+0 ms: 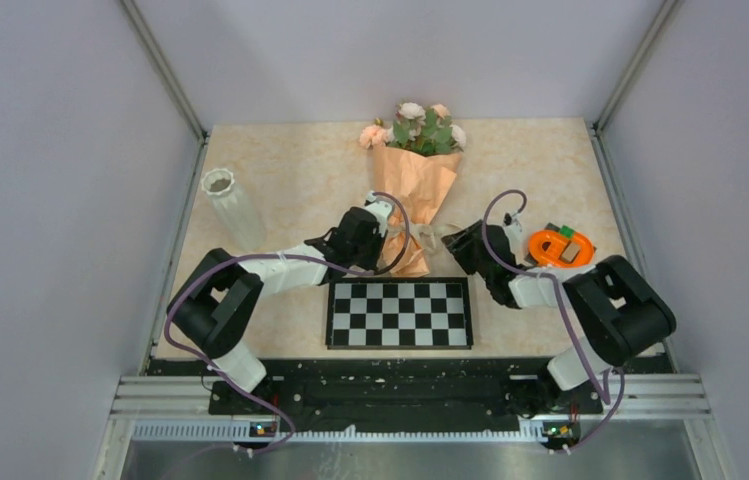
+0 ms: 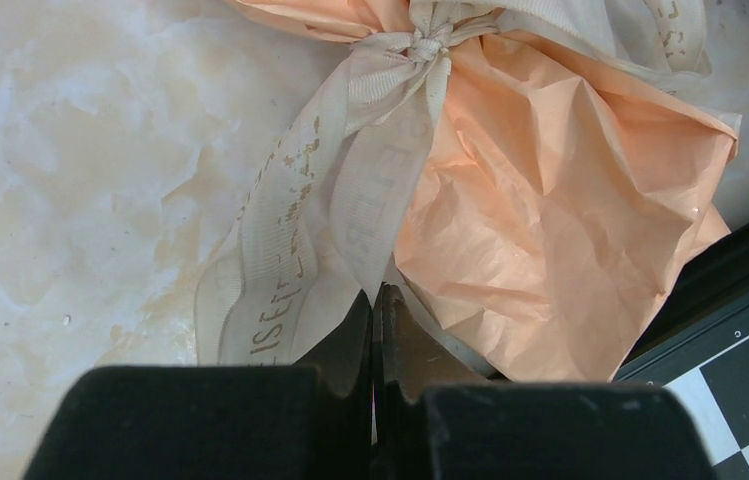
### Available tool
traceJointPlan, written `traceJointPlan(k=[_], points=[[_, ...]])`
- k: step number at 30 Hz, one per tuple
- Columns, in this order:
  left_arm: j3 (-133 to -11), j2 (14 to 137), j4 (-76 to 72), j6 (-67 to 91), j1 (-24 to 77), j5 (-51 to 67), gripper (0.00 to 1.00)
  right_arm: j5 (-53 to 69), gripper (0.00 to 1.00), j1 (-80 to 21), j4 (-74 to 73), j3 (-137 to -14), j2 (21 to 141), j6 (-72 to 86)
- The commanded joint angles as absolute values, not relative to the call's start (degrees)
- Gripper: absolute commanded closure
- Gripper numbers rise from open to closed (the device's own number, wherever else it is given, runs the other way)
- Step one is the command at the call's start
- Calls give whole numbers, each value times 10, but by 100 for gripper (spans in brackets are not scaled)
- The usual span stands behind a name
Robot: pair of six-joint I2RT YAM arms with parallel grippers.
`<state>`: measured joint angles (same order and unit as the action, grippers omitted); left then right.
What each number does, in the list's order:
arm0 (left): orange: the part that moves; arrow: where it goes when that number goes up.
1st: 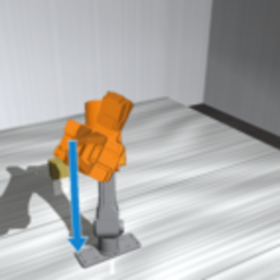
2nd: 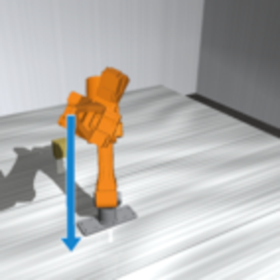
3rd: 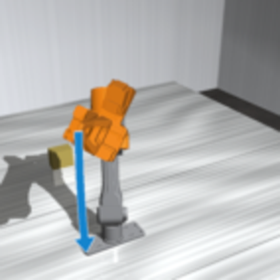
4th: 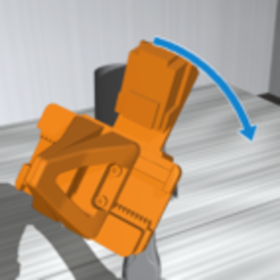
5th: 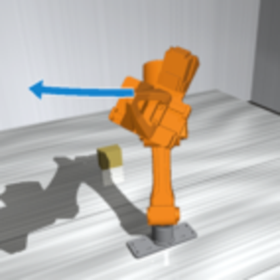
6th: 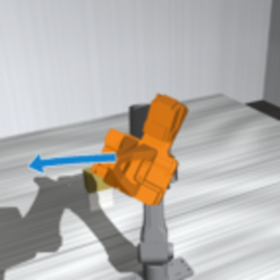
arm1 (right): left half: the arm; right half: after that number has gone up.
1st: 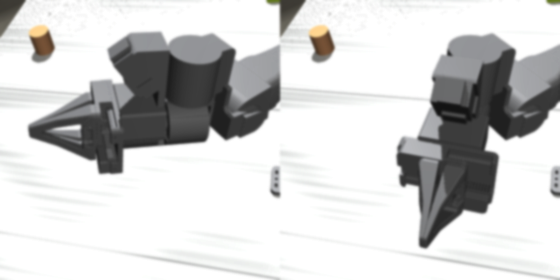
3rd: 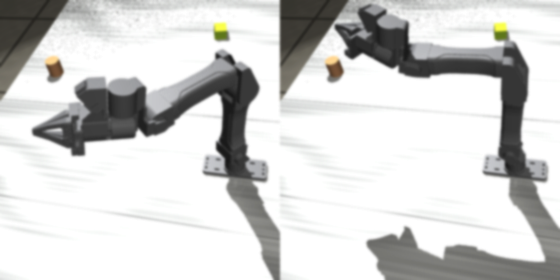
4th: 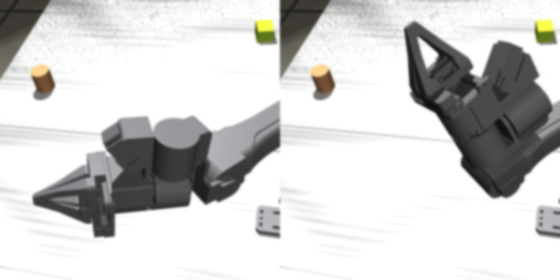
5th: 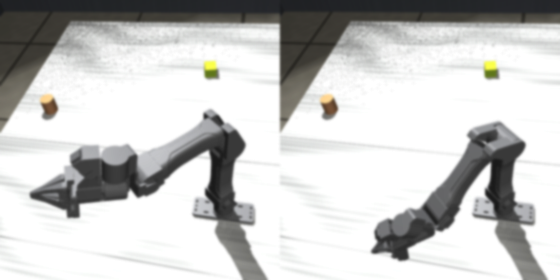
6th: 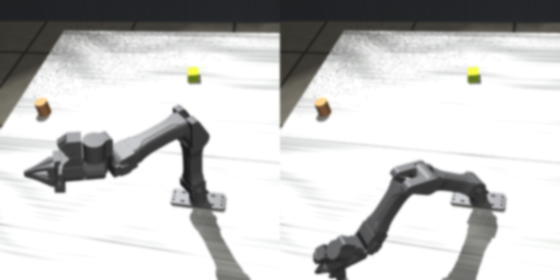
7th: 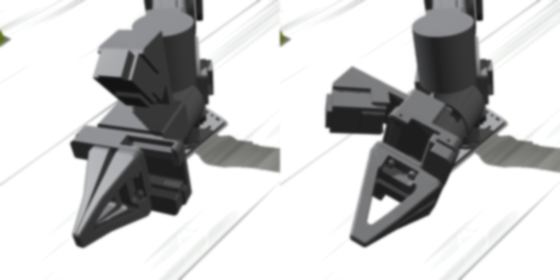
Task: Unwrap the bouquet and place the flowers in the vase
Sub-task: Untie the ribbon from the wrapping paper.
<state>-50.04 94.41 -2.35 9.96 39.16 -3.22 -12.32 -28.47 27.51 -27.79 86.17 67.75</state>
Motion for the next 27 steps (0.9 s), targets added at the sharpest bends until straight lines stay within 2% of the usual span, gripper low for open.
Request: traceJointPlan(k=[1,14,27], points=[[-506,933,-34,105,392,-25,100,-121,52,-271,351,-291,911,756],[-504,927,-34,94,392,-28,100,-85,52,-258,370,-341,1020,893],[-509,931,-36,90,392,-25,100,-58,50,-265,367,-359,1062,959]])
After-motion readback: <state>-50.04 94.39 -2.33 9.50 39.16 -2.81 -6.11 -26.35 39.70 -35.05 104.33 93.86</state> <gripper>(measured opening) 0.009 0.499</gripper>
